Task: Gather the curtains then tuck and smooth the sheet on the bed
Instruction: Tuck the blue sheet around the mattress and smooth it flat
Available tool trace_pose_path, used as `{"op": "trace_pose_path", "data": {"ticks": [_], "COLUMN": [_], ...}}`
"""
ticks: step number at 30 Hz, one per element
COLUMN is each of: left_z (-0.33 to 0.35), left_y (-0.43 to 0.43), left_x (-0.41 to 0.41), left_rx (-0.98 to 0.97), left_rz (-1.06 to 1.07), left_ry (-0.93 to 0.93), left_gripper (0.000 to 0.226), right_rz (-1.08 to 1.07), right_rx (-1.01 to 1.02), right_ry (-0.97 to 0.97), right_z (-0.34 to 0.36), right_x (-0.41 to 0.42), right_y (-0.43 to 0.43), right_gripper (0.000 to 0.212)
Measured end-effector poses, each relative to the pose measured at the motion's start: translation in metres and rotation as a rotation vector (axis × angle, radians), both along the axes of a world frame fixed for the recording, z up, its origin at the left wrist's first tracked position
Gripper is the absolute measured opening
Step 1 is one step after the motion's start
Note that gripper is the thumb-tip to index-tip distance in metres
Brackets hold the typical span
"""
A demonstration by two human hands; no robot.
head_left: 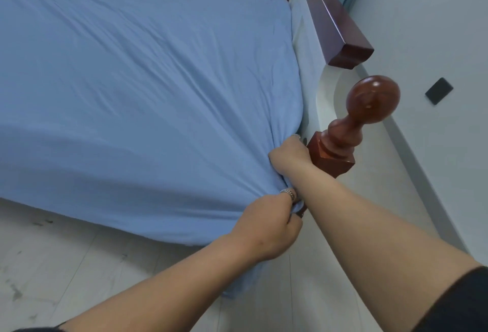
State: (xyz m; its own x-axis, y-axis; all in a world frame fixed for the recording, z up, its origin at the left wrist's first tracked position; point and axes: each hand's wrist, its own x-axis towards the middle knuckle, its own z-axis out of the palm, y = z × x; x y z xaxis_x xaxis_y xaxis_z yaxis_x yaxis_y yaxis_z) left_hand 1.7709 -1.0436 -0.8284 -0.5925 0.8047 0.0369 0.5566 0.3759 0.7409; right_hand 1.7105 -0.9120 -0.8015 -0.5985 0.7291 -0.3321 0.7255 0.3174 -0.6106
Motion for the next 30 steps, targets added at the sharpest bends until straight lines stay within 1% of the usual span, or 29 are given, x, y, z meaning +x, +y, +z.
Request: {"op": "trace_pose_path", "data": {"ticks": [4, 5, 6, 8, 10, 11, 12, 13, 14, 15, 17, 18, 19, 21, 22, 23, 24, 25, 26, 27, 28, 29, 30], "left_z": [-0.013, -0.013, -0.016, -0.022, -0.029, -0.033, -0.039, -0.042, -0.046, -0.049, -0.055, -0.058, -0.062, -0.065, -0.066, -0.067, -0.066, -0.064, -0.065, -0.065, -0.064, -0.061, -0.057], "left_y": [0.001, 0.002, 0.002, 0.004, 0.005, 0.005, 0.004, 0.003, 0.002, 0.002, 0.004, 0.004, 0.003, 0.000, -0.003, -0.006, -0.009, -0.011, -0.012, -0.012, -0.013, -0.013, -0.014], "left_x": [0.003, 0.003, 0.003, 0.001, 0.002, 0.003, 0.005, 0.007, 0.009, 0.009, 0.008, 0.005, 0.003, -0.003, -0.006, -0.008, -0.010, -0.010, -0.010, -0.009, -0.008, -0.009, -0.011], "left_rx": [-0.037, -0.043, -0.039, -0.020, -0.012, -0.018, -0.019, -0.025, -0.022, -0.013, -0.014, -0.046, -0.119, -0.358, -0.493, -0.622, -0.737, -0.830, -0.899, -0.948, -0.974, -0.975, -0.955], "left_rz": [-0.034, -0.048, -0.068, -0.072, -0.081, -0.096, -0.126, -0.139, -0.151, -0.150, -0.155, -0.152, -0.145, -0.161, -0.217, -0.309, -0.428, -0.549, -0.628, -0.662, -0.667, -0.651, -0.623], "left_ry": [0.018, 0.015, 0.013, -0.006, -0.002, -0.014, -0.015, -0.020, -0.027, -0.048, -0.070, -0.064, -0.036, 0.051, 0.077, 0.096, 0.107, 0.098, 0.078, 0.057, 0.039, 0.031, 0.028], "left_gripper": [0.017, 0.017, 0.015, 0.004, 0.018, 0.016, 0.006, 0.012, 0.022, 0.025, 0.023, 0.022, 0.024, 0.040, 0.050, 0.055, 0.052, 0.043, 0.038, 0.037, 0.039, 0.041, 0.042], "right_rz": [0.112, 0.167, 0.212, 0.256, 0.245, 0.229, 0.214, 0.203, 0.198, 0.195, 0.210, 0.238, 0.283, 0.395, 0.441, 0.475, 0.494, 0.498, 0.497, 0.501, 0.501, 0.502, 0.496], "right_rx": [0.195, 0.222, 0.246, 0.269, 0.271, 0.250, 0.220, 0.199, 0.195, 0.211, 0.274, 0.312, 0.344, 0.434, 0.508, 0.588, 0.637, 0.622, 0.583, 0.540, 0.508, 0.490, 0.485], "right_ry": [0.012, -0.008, -0.029, -0.065, -0.111, -0.124, -0.130, -0.128, -0.114, -0.096, -0.088, -0.125, -0.191, -0.390, -0.479, -0.512, -0.469, -0.381, -0.258, -0.137, -0.048, 0.000, 0.001], "right_z": [-0.004, -0.005, -0.006, -0.011, -0.022, -0.029, -0.035, -0.040, -0.044, -0.047, -0.051, -0.050, -0.049, -0.042, -0.035, -0.024, -0.015, -0.006, 0.001, 0.006, 0.007, 0.006, 0.000], "right_x": [0.005, 0.010, 0.014, 0.024, 0.037, 0.045, 0.053, 0.060, 0.066, 0.070, 0.075, 0.078, 0.081, 0.086, 0.086, 0.083, 0.077, 0.068, 0.056, 0.041, 0.025, 0.007, -0.009], "right_y": [0.006, 0.006, 0.005, 0.005, 0.005, 0.005, 0.006, 0.008, 0.010, 0.012, 0.012, 0.009, 0.004, -0.005, -0.008, -0.011, -0.014, -0.018, -0.021, -0.022, -0.020, -0.016, -0.009], "right_gripper": [0.088, 0.092, 0.090, 0.077, 0.066, 0.063, 0.060, 0.060, 0.060, 0.061, 0.063, 0.066, 0.071, 0.082, 0.082, 0.072, 0.052, 0.037, 0.034, 0.040, 0.050, 0.060, 0.068]}}
